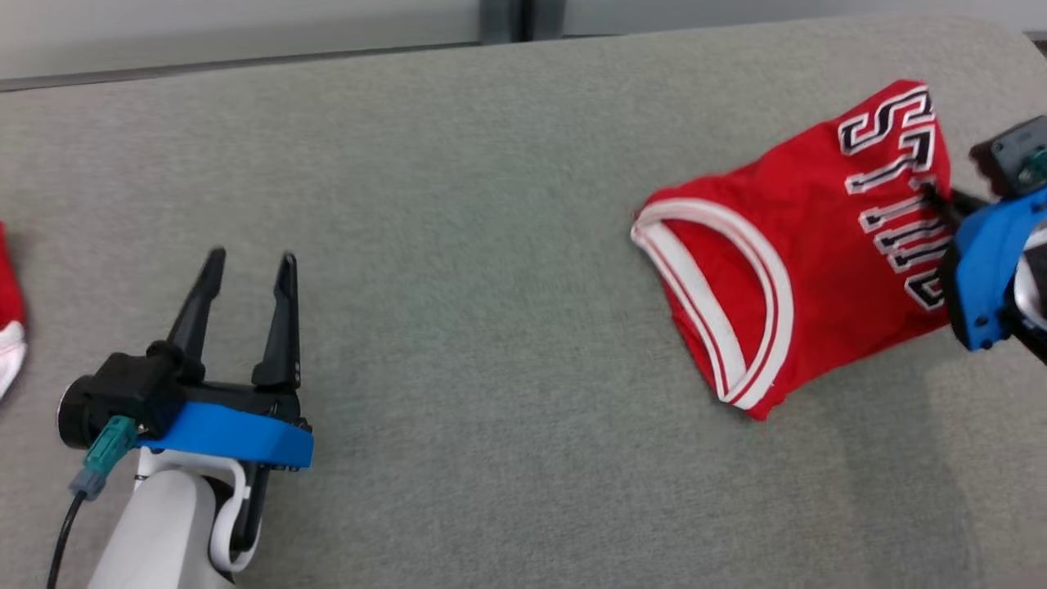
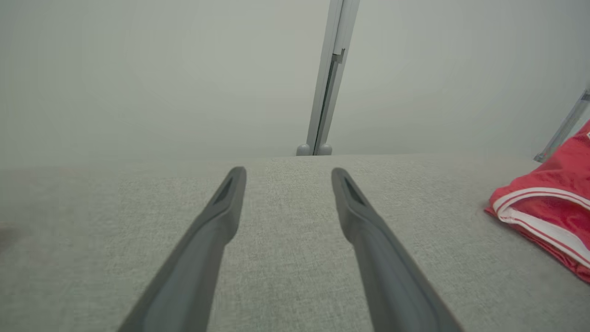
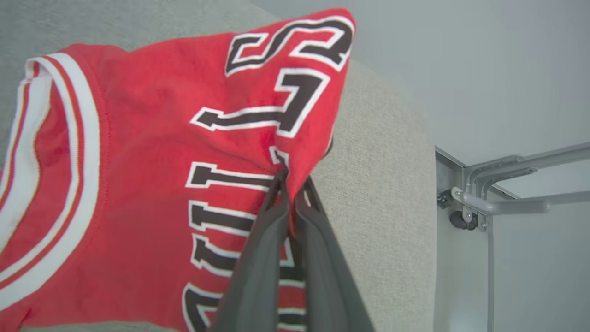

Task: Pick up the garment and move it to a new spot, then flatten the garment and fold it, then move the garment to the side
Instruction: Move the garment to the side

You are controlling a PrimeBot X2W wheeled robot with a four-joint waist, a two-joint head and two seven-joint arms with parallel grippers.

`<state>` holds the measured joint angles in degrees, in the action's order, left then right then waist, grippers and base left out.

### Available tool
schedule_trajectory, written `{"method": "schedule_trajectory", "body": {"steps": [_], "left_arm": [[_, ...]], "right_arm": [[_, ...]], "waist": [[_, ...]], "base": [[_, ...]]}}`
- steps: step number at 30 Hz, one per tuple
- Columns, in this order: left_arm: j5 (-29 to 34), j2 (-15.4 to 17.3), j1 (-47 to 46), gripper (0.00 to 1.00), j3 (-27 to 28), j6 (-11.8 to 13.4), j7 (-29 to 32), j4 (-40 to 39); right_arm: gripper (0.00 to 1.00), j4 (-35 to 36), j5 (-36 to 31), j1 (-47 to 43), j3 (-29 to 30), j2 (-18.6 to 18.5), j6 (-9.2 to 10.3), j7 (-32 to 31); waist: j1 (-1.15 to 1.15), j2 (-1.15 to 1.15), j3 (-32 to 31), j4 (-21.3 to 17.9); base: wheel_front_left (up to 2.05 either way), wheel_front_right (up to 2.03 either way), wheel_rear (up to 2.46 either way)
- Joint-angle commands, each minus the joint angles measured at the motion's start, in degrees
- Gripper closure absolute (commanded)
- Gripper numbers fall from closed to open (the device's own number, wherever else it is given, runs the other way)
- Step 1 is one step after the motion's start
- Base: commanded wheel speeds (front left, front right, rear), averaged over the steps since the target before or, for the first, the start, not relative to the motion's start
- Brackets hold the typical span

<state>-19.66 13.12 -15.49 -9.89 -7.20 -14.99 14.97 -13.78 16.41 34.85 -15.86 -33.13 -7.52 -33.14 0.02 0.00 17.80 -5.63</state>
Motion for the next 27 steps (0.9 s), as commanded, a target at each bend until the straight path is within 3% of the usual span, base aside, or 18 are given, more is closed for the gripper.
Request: {"method": "schedule_trajectory", "body": {"steps": [1,10,21,27], "left_arm": [[0.65,1.07,-1.84,0.00,0.50,-0.16,-0.25,-0.70],[2.92,5.02,-4.98,0.00,0.24,0.60,1.78,-4.77],[3.93,8.41,-4.86,0.00,0.29,1.19,5.62,-13.09],[3.66,9.32,-3.85,0.00,0.62,1.71,6.39,-14.97]], "right_arm": [[1.00,-0.11,0.08,2.06,0.52,-1.56,0.07,1.02],[1.00,-6.73,-3.29,7.88,2.78,-4.47,0.07,12.52],[1.00,-17.42,-12.00,12.37,10.46,0.00,0.04,24.44],[1.00,-20.04,-18.42,12.70,16.18,3.35,0.07,25.08]], "waist": [[-0.02,0.00,1.76,-2.04],[-0.02,0.00,8.79,-9.91],[-0.02,0.00,13.79,-11.76],[-0.02,0.00,13.69,-11.68]], "base": [[0.00,0.00,0.00],[0.00,0.00,0.00],[0.00,0.00,0.00],[0.00,0.00,0.00]]}}
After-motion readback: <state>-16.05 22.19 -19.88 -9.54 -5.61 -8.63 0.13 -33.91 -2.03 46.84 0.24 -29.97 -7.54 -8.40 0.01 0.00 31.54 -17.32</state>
